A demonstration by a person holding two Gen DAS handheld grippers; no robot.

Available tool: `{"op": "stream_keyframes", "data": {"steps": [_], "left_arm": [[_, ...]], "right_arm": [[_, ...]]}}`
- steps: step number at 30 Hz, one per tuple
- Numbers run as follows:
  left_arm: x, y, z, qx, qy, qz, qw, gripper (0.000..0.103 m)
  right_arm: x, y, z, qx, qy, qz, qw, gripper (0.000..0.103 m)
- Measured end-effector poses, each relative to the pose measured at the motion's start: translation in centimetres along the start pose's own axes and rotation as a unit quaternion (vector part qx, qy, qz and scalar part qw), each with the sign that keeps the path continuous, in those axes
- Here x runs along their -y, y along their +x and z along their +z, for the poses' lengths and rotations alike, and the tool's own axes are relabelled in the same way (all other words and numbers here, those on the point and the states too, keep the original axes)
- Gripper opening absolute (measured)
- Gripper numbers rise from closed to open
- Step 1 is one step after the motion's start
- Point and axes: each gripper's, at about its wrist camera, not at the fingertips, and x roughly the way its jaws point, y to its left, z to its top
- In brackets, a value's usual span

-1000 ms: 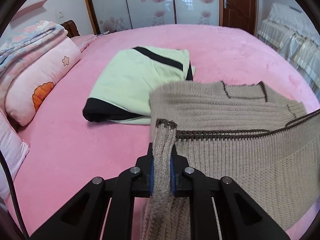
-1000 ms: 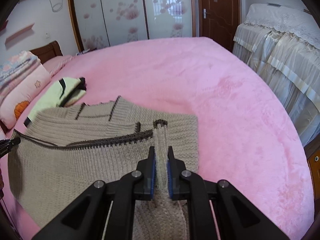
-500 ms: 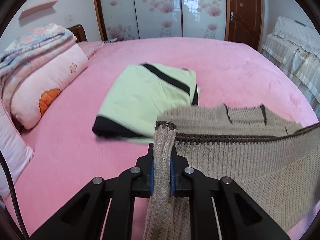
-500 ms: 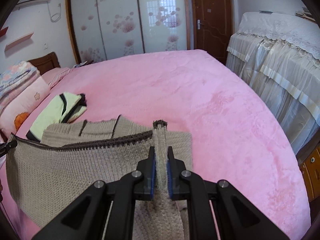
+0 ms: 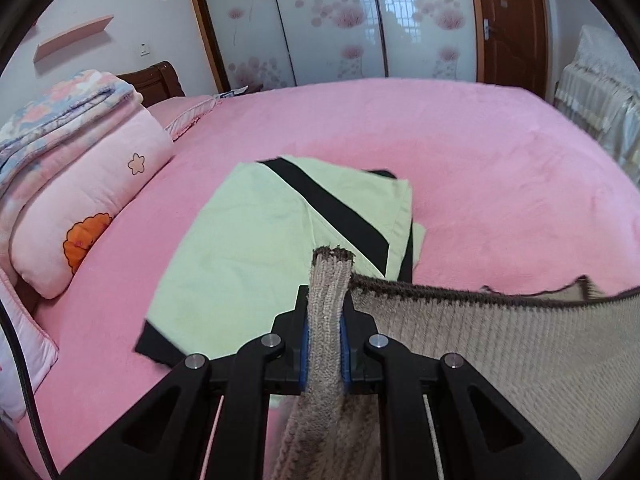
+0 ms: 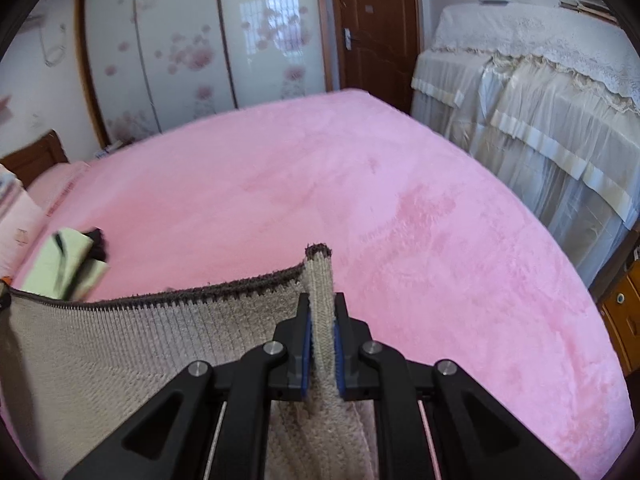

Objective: Fold large clothes

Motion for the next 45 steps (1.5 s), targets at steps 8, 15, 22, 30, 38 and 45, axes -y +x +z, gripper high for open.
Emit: {"op": "stream_keyframes", "data": {"steps": [8,15,22,30,38,45], "left_arm": [[1.8,4.9,-2.3,-0.004,0.026,0.027,0.9993,0.01],[1.6,5.8,-3.0,0.006,0.026,0.019,0.9995,0.01],[1.1,6.4,-3.1,0.008,0.025,0.009,0.9996,0.01],[0.4,5.5,-2.4,0.0,0.026,0.023,0.9994,0.051],[-1.9,-0.7,-0.6,0.023,-0.016,-0.016,0.9995,0.063],[3.1,-4.2,-2.8,0.009,0.011,-0.079,0.9968,0.063]], "right_arm": [[0.4,4.7,-2.4,-0.036,-0.003,-0.025,0.999,0.009],[0.3,5.8,-2.7,-0.04,-0.009,-0.029,0.999,0.009],[0.3,6.2,-3.0,-0.046,-0.007,-0.028,0.998,0.009],[-0.2,6.1,-2.2,-0.078,-0.025,-0.048,0.995,0.03],[-2.6,-0.8,-0.5,-0.021,-0.022,0.003,1.0,0.031],[-10.8,-2.6,-1.6,-0.05,-0.051,0.11,0.991,0.031]]}}
